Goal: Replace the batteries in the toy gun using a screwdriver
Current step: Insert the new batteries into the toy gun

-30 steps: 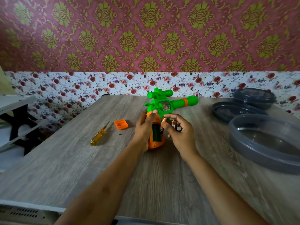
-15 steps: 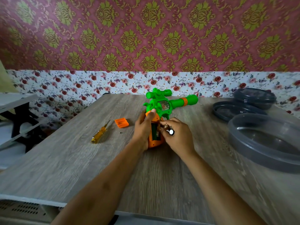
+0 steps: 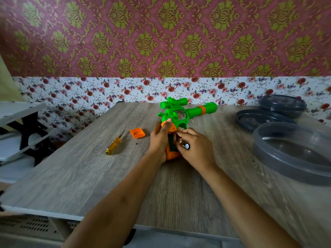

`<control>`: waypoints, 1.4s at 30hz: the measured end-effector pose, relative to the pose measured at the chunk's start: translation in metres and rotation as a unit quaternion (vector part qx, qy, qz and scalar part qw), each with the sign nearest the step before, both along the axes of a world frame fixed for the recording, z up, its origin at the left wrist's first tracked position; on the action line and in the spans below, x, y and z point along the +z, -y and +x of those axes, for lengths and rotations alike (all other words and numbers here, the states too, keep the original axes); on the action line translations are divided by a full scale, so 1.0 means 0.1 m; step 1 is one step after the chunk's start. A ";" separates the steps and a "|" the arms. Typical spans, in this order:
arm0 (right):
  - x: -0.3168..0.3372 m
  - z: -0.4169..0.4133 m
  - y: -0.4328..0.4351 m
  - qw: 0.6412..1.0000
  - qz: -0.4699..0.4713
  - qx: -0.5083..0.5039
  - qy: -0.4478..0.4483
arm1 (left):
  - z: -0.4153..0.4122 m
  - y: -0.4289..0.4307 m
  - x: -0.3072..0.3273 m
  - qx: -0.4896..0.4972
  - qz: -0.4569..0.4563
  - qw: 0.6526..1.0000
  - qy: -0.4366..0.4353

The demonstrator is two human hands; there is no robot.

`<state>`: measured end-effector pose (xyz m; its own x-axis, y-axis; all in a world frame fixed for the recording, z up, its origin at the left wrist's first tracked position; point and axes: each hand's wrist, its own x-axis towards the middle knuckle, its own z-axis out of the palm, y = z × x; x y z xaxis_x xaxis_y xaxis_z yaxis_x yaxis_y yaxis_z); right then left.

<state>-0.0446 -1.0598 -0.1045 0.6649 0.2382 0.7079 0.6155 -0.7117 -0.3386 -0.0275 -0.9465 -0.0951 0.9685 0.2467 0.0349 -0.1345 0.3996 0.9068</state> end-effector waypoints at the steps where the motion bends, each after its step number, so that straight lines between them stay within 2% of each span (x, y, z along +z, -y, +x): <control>1: 0.00 0.00 -0.01 1.000 0.004 -0.006 0.004 | 0.01 0.00 0.00 -0.003 0.000 1.000 0.003; 6: 0.04 0.03 0.01 0.999 0.041 -0.006 0.000 | 0.01 0.00 0.01 -0.007 -0.005 1.000 0.000; 11: 0.03 0.04 0.03 0.993 0.095 0.024 -0.073 | 0.03 -0.03 0.03 -0.003 -0.032 0.999 -0.009; 17: 0.02 0.07 0.04 0.987 0.131 0.038 -0.087 | 0.04 -0.01 0.00 0.003 -0.016 1.000 0.011; 22: 0.04 0.07 0.02 0.995 0.055 0.013 -0.082 | 0.02 0.03 -0.01 0.015 0.029 0.997 0.077; 32: 0.05 0.06 -0.03 0.996 -0.071 -0.019 0.049 | -0.01 0.03 -0.03 0.023 -0.012 0.999 0.043; 42: 0.02 0.08 -0.04 0.991 -0.105 -0.039 0.074 | 0.04 0.03 -0.04 0.049 -0.037 0.998 0.032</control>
